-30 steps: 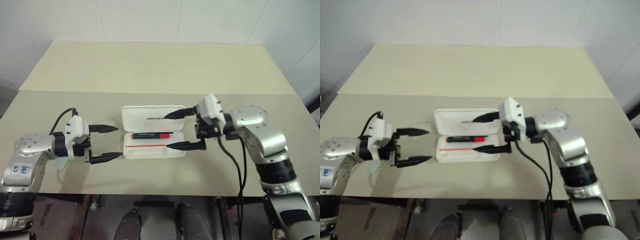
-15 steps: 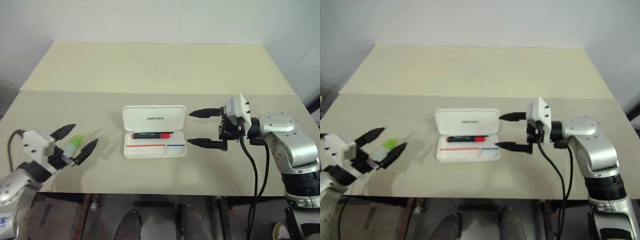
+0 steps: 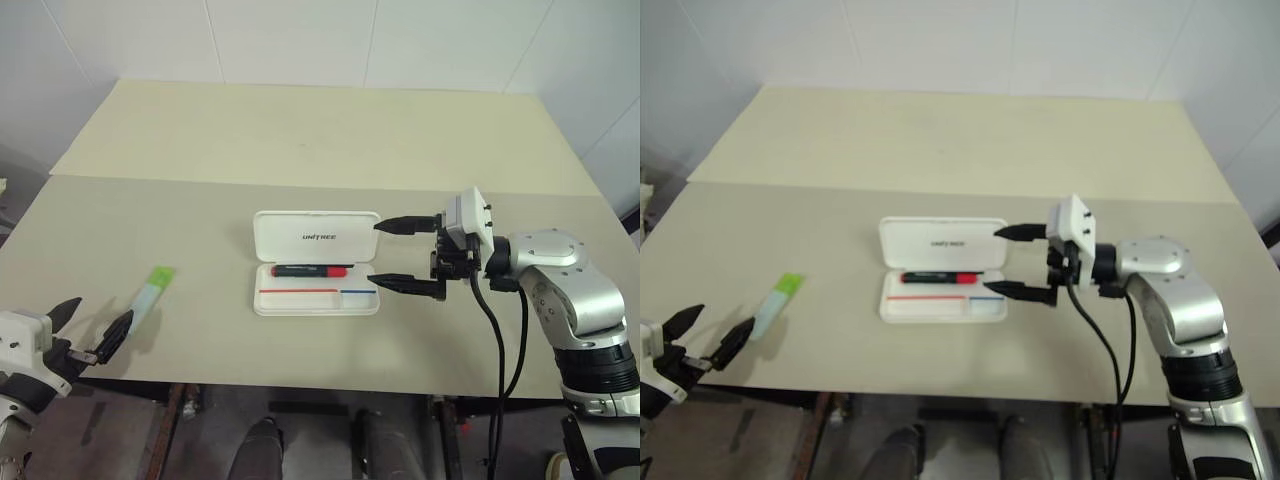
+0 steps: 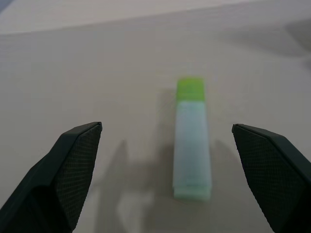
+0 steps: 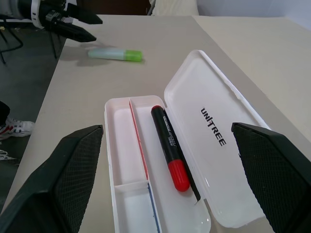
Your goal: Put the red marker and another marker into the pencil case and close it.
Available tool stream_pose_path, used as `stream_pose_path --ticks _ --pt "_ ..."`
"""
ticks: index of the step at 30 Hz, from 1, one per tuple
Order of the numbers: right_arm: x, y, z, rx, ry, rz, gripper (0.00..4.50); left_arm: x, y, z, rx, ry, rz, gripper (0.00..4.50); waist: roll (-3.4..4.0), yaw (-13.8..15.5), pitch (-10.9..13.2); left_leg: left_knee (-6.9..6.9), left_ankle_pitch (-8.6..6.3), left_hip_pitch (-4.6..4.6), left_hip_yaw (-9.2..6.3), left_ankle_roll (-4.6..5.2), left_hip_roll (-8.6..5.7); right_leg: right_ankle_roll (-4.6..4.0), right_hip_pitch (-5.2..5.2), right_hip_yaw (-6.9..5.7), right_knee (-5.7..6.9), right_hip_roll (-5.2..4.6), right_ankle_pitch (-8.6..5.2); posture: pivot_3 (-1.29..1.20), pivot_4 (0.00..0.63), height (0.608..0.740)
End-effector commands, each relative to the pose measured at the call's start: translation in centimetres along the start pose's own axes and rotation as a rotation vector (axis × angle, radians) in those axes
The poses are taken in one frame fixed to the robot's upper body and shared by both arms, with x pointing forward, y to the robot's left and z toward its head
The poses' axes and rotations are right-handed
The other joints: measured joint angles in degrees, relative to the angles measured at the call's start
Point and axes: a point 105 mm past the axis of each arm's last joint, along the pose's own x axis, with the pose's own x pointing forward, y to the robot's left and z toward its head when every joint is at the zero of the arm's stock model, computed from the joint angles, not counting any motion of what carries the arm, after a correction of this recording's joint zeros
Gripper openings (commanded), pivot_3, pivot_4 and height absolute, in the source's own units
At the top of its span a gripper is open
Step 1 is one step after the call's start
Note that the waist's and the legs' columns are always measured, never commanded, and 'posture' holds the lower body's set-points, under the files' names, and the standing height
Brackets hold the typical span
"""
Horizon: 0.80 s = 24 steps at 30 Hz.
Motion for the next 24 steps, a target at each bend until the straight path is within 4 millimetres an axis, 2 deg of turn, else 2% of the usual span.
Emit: stream_pose_path --ticks 1,9,17,24 --pt "-0.2 0.5 1.3 -0.041 -0.023 -0.003 4.47 0.9 -0.8 -1.0 -0.018 0.019 -0.040 4.50 0.01 -0.02 0.00 0.00 0.00 0.01 0.00 0.00 0.00 0.00 0.00 0.00 0.00 0.00 0.00 0.00 0.150 0.740" --pt "-0.5 0.8 1.8 -0.043 -0.027 -0.026 4.47 1.8 -1.0 -2.5 -0.016 0.036 -0.044 4.50 -0.01 -0.10 -0.01 -0.04 0.00 0.00 0.01 0.00 0.01 0.00 0.00 0.00 -0.03 0.00 0.02 0.00 0.150 0.740" --pt "-0.7 0.7 2.2 -0.051 -0.029 -0.043 4.47 2.0 -0.1 -3.4 0.021 0.060 0.015 4.50 -0.03 -0.03 -0.02 -0.03 0.00 0.01 0.02 0.00 0.01 0.00 0.01 0.00 -0.05 0.00 0.03 0.00 0.150 0.740" --pt "-0.5 0.7 2.1 -0.054 -0.032 -0.043 4.50 2.1 0.3 -3.5 0.021 0.062 0.038 2.21 -0.02 -0.12 -0.02 -0.03 0.00 0.02 0.03 0.00 0.02 0.00 0.01 0.00 -0.05 0.00 0.03 0.00 0.150 0.740"
